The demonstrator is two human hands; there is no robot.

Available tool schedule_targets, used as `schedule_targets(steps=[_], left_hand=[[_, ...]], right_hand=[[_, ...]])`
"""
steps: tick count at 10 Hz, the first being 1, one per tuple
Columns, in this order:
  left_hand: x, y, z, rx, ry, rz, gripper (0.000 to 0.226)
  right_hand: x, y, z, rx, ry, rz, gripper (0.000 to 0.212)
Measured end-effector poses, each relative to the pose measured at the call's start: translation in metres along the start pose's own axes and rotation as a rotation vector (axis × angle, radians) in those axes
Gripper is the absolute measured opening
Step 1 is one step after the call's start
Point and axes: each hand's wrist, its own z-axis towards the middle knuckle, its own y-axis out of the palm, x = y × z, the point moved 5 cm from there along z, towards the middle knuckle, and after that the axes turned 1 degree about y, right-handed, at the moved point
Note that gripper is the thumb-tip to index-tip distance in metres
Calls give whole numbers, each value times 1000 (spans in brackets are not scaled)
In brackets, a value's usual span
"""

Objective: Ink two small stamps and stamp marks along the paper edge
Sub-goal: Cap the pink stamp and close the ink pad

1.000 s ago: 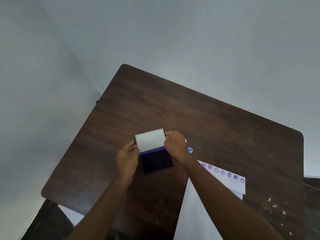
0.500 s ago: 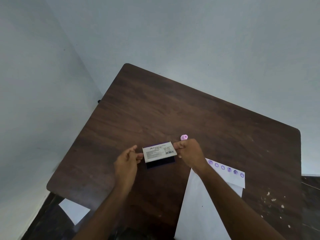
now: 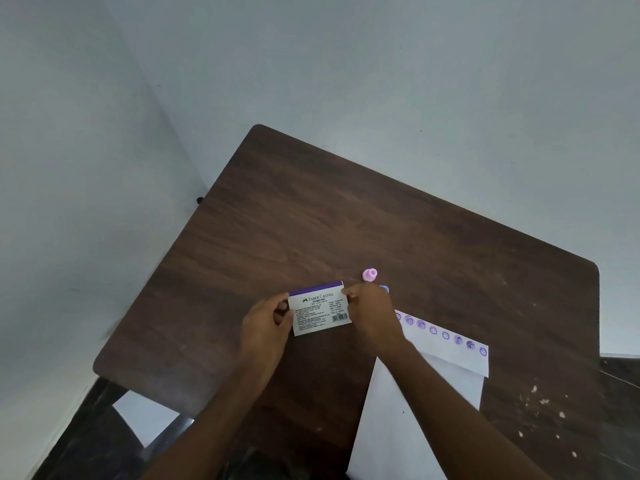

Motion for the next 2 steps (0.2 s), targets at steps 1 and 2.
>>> schedule_targets(steps=[1,2], left_hand=[[1,4,3,-6,9,15,32],[16,-2,11,12,143,-2,29]], right_hand=[[-8,9,-1,14,-74,-42,33],[-18,-7,-3,155,-137,-13,16]])
